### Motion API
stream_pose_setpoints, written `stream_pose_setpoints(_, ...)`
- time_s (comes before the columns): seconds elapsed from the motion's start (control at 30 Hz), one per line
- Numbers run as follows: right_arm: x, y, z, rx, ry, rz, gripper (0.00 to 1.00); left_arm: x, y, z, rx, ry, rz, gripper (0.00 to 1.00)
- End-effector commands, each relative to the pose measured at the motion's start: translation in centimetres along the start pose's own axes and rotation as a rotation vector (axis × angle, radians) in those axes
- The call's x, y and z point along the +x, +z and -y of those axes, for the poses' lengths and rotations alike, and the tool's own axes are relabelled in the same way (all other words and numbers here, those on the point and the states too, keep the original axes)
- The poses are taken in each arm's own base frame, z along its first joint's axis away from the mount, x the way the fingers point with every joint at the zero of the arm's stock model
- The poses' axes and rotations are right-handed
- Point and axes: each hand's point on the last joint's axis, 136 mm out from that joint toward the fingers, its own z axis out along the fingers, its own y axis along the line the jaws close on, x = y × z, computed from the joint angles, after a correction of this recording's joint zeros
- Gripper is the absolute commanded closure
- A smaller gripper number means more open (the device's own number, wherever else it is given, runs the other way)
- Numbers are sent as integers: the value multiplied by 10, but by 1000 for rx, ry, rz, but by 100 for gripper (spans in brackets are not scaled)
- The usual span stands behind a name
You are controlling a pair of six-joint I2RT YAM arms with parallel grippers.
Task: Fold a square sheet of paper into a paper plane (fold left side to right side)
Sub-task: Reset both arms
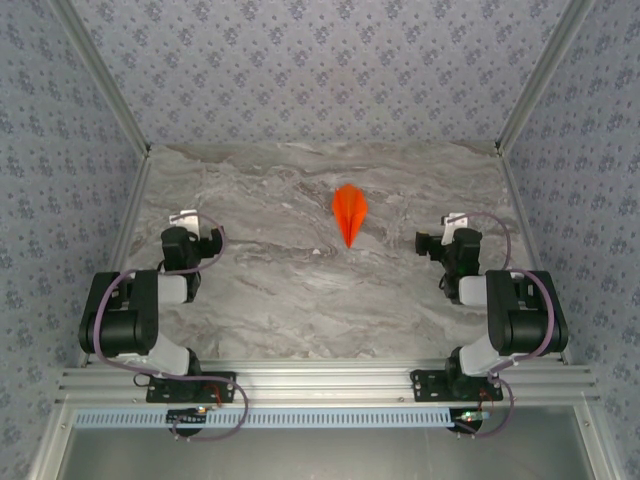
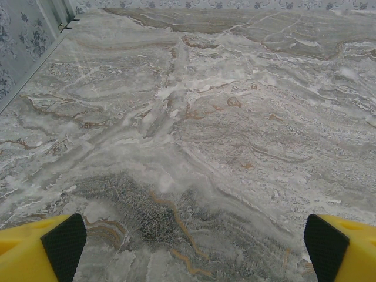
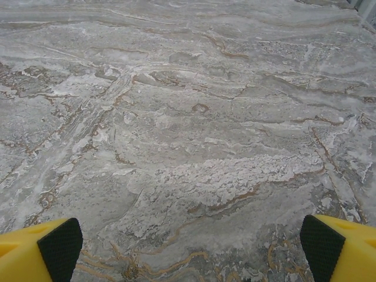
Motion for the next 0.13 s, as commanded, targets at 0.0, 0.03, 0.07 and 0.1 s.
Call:
stream_pose_setpoints(0.0,-14,2,4,14,14,40,0,-6,2,3,17,-10,15,2)
stream_pose_setpoints(0.03,-14,2,3,13,13,40,0,-6,2,3,17,-10,14,2)
stream_pose_setpoints(0.07,-14,2,4,16,12,41,0,-7,2,3,16,-10,15,2)
stream_pose_setpoints(0.1,-14,2,3,15,10,41,0,-6,2,3,17,-10,13,2)
